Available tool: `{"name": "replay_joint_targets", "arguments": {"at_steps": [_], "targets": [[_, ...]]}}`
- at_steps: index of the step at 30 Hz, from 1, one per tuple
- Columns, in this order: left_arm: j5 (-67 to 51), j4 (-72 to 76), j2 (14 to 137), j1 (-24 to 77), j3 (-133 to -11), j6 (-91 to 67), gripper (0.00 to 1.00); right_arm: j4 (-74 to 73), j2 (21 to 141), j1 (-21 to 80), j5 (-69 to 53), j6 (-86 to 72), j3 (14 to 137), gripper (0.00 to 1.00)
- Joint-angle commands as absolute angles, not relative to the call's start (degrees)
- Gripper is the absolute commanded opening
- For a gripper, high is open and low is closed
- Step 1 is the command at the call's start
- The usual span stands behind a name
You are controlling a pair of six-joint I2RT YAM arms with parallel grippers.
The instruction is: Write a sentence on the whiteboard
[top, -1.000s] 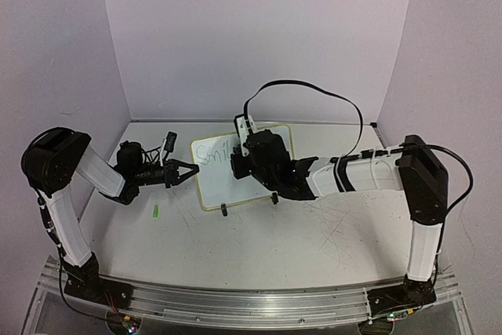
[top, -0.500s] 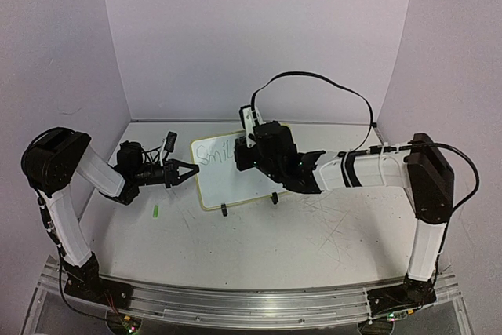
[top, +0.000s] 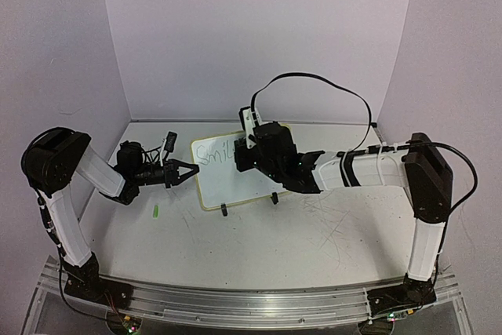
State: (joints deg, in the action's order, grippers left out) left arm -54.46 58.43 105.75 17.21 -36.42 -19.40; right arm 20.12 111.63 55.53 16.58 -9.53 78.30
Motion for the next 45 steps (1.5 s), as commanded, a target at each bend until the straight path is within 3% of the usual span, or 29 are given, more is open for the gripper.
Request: {"name": "replay_joint_targets", "arguments": {"at_steps": [1, 31, 45], "targets": [[-54.4, 55.1, 105.3, 17.8, -37.4, -16.0, 0.00, 21.9, 112.9, 55.2, 16.4, -10.3, 79.7, 0.00], [-54.3, 54.9, 105.2, 17.8, -37.3, -15.8, 0.00, 21.5, 110.4, 54.7, 24.5, -9.5, 77.4, 0.00], [-54.4, 54.8, 105.0, 17.9, -37.2, -15.7, 0.00, 22.1, 112.8, 54.8, 22.0, -7.9, 80.8, 0.00]]}}
